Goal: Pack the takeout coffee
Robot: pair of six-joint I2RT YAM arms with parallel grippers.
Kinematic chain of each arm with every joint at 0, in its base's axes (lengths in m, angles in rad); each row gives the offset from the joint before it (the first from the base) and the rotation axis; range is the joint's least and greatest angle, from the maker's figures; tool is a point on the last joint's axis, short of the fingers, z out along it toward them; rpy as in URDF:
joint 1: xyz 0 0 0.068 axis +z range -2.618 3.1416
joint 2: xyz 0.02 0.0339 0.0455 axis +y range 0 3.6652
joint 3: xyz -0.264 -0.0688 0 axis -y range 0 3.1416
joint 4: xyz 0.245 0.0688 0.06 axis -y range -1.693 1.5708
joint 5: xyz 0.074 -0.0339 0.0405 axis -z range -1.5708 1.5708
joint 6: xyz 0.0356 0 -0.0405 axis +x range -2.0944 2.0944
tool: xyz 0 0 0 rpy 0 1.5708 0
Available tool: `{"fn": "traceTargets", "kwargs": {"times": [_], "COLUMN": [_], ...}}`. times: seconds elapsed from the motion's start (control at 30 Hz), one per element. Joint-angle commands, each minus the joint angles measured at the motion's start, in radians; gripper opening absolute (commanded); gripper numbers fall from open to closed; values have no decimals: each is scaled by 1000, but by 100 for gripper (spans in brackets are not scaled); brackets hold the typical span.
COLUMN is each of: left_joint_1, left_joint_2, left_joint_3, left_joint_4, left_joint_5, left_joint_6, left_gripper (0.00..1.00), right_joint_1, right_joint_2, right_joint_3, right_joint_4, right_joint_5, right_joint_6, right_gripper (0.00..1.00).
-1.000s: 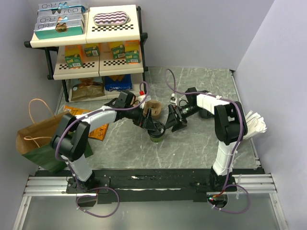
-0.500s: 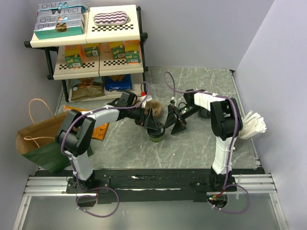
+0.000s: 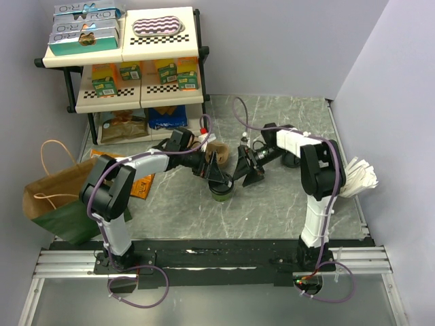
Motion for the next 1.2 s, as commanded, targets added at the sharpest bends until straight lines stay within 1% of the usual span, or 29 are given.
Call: {"fn": "traceTargets", "kwargs": {"times": [0.0,0.13,0.2,0.3,0.33,0.37,0.4,0.43,0.47,0.5,0.53,0.57,0.6,0.63,0.67,0.73,0.77,0.8,0.87,0.97,1.07,1.1,1.17], "left_joint_1": [3,12,22,48,67,76,87,101,105,108,108,108,105,107,105,107,107,105,102,101,98,98,99], "left_joint_2": [-53,-81,-99,-159,-182,-222,-240,-254,-282,-299,-316,-352,-368,-385,-415,-449,-495,-520,-566,-551,-485,-466,-419], "left_joint_3": [30,54,65,77,74,68,51,41,24,-27,-57,-90,-149,-176,-197,-265,-292,-350,-401,-449,-453,-452,-453], "left_joint_4": [39,-10,-44,-116,-136,-148,-159,-171,-165,-147,-101,-70,-47,-35,-24,-7,35,63,120,178,237,261,298], "left_joint_5": [11,-30,-35,-47,-47,-57,-67,-77,-102,-108,-104,-93,-100,-114,-128,-157,-163,-169,-191,-222,-196,-200,-173], "left_joint_6": [52,115,132,205,254,268,273,258,231,194,116,82,51,17,17,66,87,113,175,183,73,-43,-150], "left_gripper": [99,99,99,99,99,99,99,99,100,99,99,99,99,99,99,99,99,99,99,99,97,95,92], "right_joint_1": [-2,-2,-2,3,9,21,61,92,119,177,201,218,241,247,254,276,288,300,353,409,442,449,469], "right_joint_2": [-150,-224,-265,-385,-453,-493,-533,-608,-642,-668,-696,-699,-699,-689,-681,-669,-667,-669,-660,-627,-597,-590,-580], "right_joint_3": [2,25,16,-51,-73,-122,-151,-180,-231,-251,-265,-266,-265,-260,-250,-243,-237,-236,-220,-191,-173,-171,-180], "right_joint_4": [55,31,49,130,152,214,248,293,325,384,405,411,414,410,399,373,367,361,335,293,272,272,285], "right_joint_5": [37,80,109,214,285,335,385,431,521,556,589,624,624,620,608,557,542,534,537,523,492,491,512], "right_joint_6": [-90,-133,-166,-228,-248,-268,-311,-333,-357,-392,-400,-405,-397,-394,-396,-416,-429,-460,-495,-549,-574,-581,-588], "right_gripper": [96,100,100,100,100,100,100,100,100,100,100,100,100,100,100,100,100,100,100,100,100,100,100]}}
